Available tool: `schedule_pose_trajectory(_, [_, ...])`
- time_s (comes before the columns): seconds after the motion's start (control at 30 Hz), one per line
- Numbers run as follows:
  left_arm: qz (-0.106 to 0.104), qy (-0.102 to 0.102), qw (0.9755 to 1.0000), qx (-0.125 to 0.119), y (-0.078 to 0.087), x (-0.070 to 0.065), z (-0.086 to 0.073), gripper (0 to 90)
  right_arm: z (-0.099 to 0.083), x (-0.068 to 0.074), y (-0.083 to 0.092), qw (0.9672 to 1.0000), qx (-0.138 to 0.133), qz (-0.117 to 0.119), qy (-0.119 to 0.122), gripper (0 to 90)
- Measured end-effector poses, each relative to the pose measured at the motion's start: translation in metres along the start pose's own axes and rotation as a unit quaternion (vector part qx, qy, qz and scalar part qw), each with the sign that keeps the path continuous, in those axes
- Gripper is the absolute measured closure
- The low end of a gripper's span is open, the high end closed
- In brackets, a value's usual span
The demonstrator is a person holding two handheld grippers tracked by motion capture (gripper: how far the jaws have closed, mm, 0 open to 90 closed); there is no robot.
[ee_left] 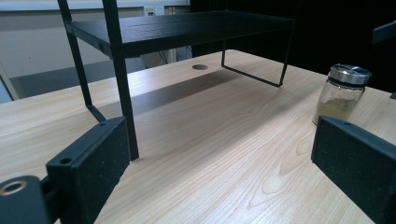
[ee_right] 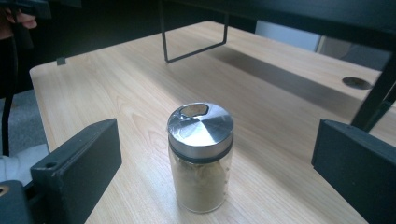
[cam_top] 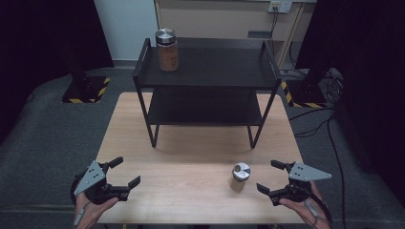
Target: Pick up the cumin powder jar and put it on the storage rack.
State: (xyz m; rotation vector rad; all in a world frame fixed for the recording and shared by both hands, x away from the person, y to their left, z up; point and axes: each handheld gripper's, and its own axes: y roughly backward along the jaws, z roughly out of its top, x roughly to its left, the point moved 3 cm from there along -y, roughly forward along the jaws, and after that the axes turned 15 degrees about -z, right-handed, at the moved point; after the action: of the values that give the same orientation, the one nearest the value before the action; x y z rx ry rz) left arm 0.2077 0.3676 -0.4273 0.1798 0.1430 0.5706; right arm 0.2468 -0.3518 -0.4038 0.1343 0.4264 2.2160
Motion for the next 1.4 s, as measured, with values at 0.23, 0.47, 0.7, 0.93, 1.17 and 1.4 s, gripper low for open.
schedule_pose_trajectory(0.23, [0.002, 0.002, 1.0000, -0.004, 0.002, 0.001, -0.001, 3.1, 0.005, 0.003, -0.024, 0.9995, 0.023, 0.019, 0.006, 4.8])
schedule_pose_trajectory(0.47, [0.003, 0.002, 1.0000, -0.006, 0.003, 0.000, -0.001, 3.1, 0.007, 0.010, -0.046, 0.9988, 0.040, 0.027, 0.006, 5.2])
schedule_pose_trajectory(0.7, [0.002, 0.002, 1.0000, -0.005, 0.003, 0.000, -0.001, 3.1, 0.007, 0.013, -0.060, 0.9981, 0.054, 0.029, 0.005, 5.4])
schedule_pose_trajectory(0.93, [0.002, 0.002, 1.0000, -0.006, 0.003, 0.000, -0.001, 3.1, 0.007, 0.016, -0.074, 0.9972, 0.067, 0.028, 0.014, 12.1])
schedule_pose_trajectory(1.17, [0.002, 0.002, 1.0000, -0.005, 0.004, 0.000, -0.001, 3.2, 0.009, 0.019, -0.073, 0.9971, 0.069, 0.009, 0.029, 35.3])
schedule_pose_trajectory(1.4, [0.002, 0.004, 1.0000, -0.006, 0.004, 0.001, -0.001, 3.2, 0.018, 0.015, -0.073, 0.9956, 0.085, 0.018, 0.035, 35.4])
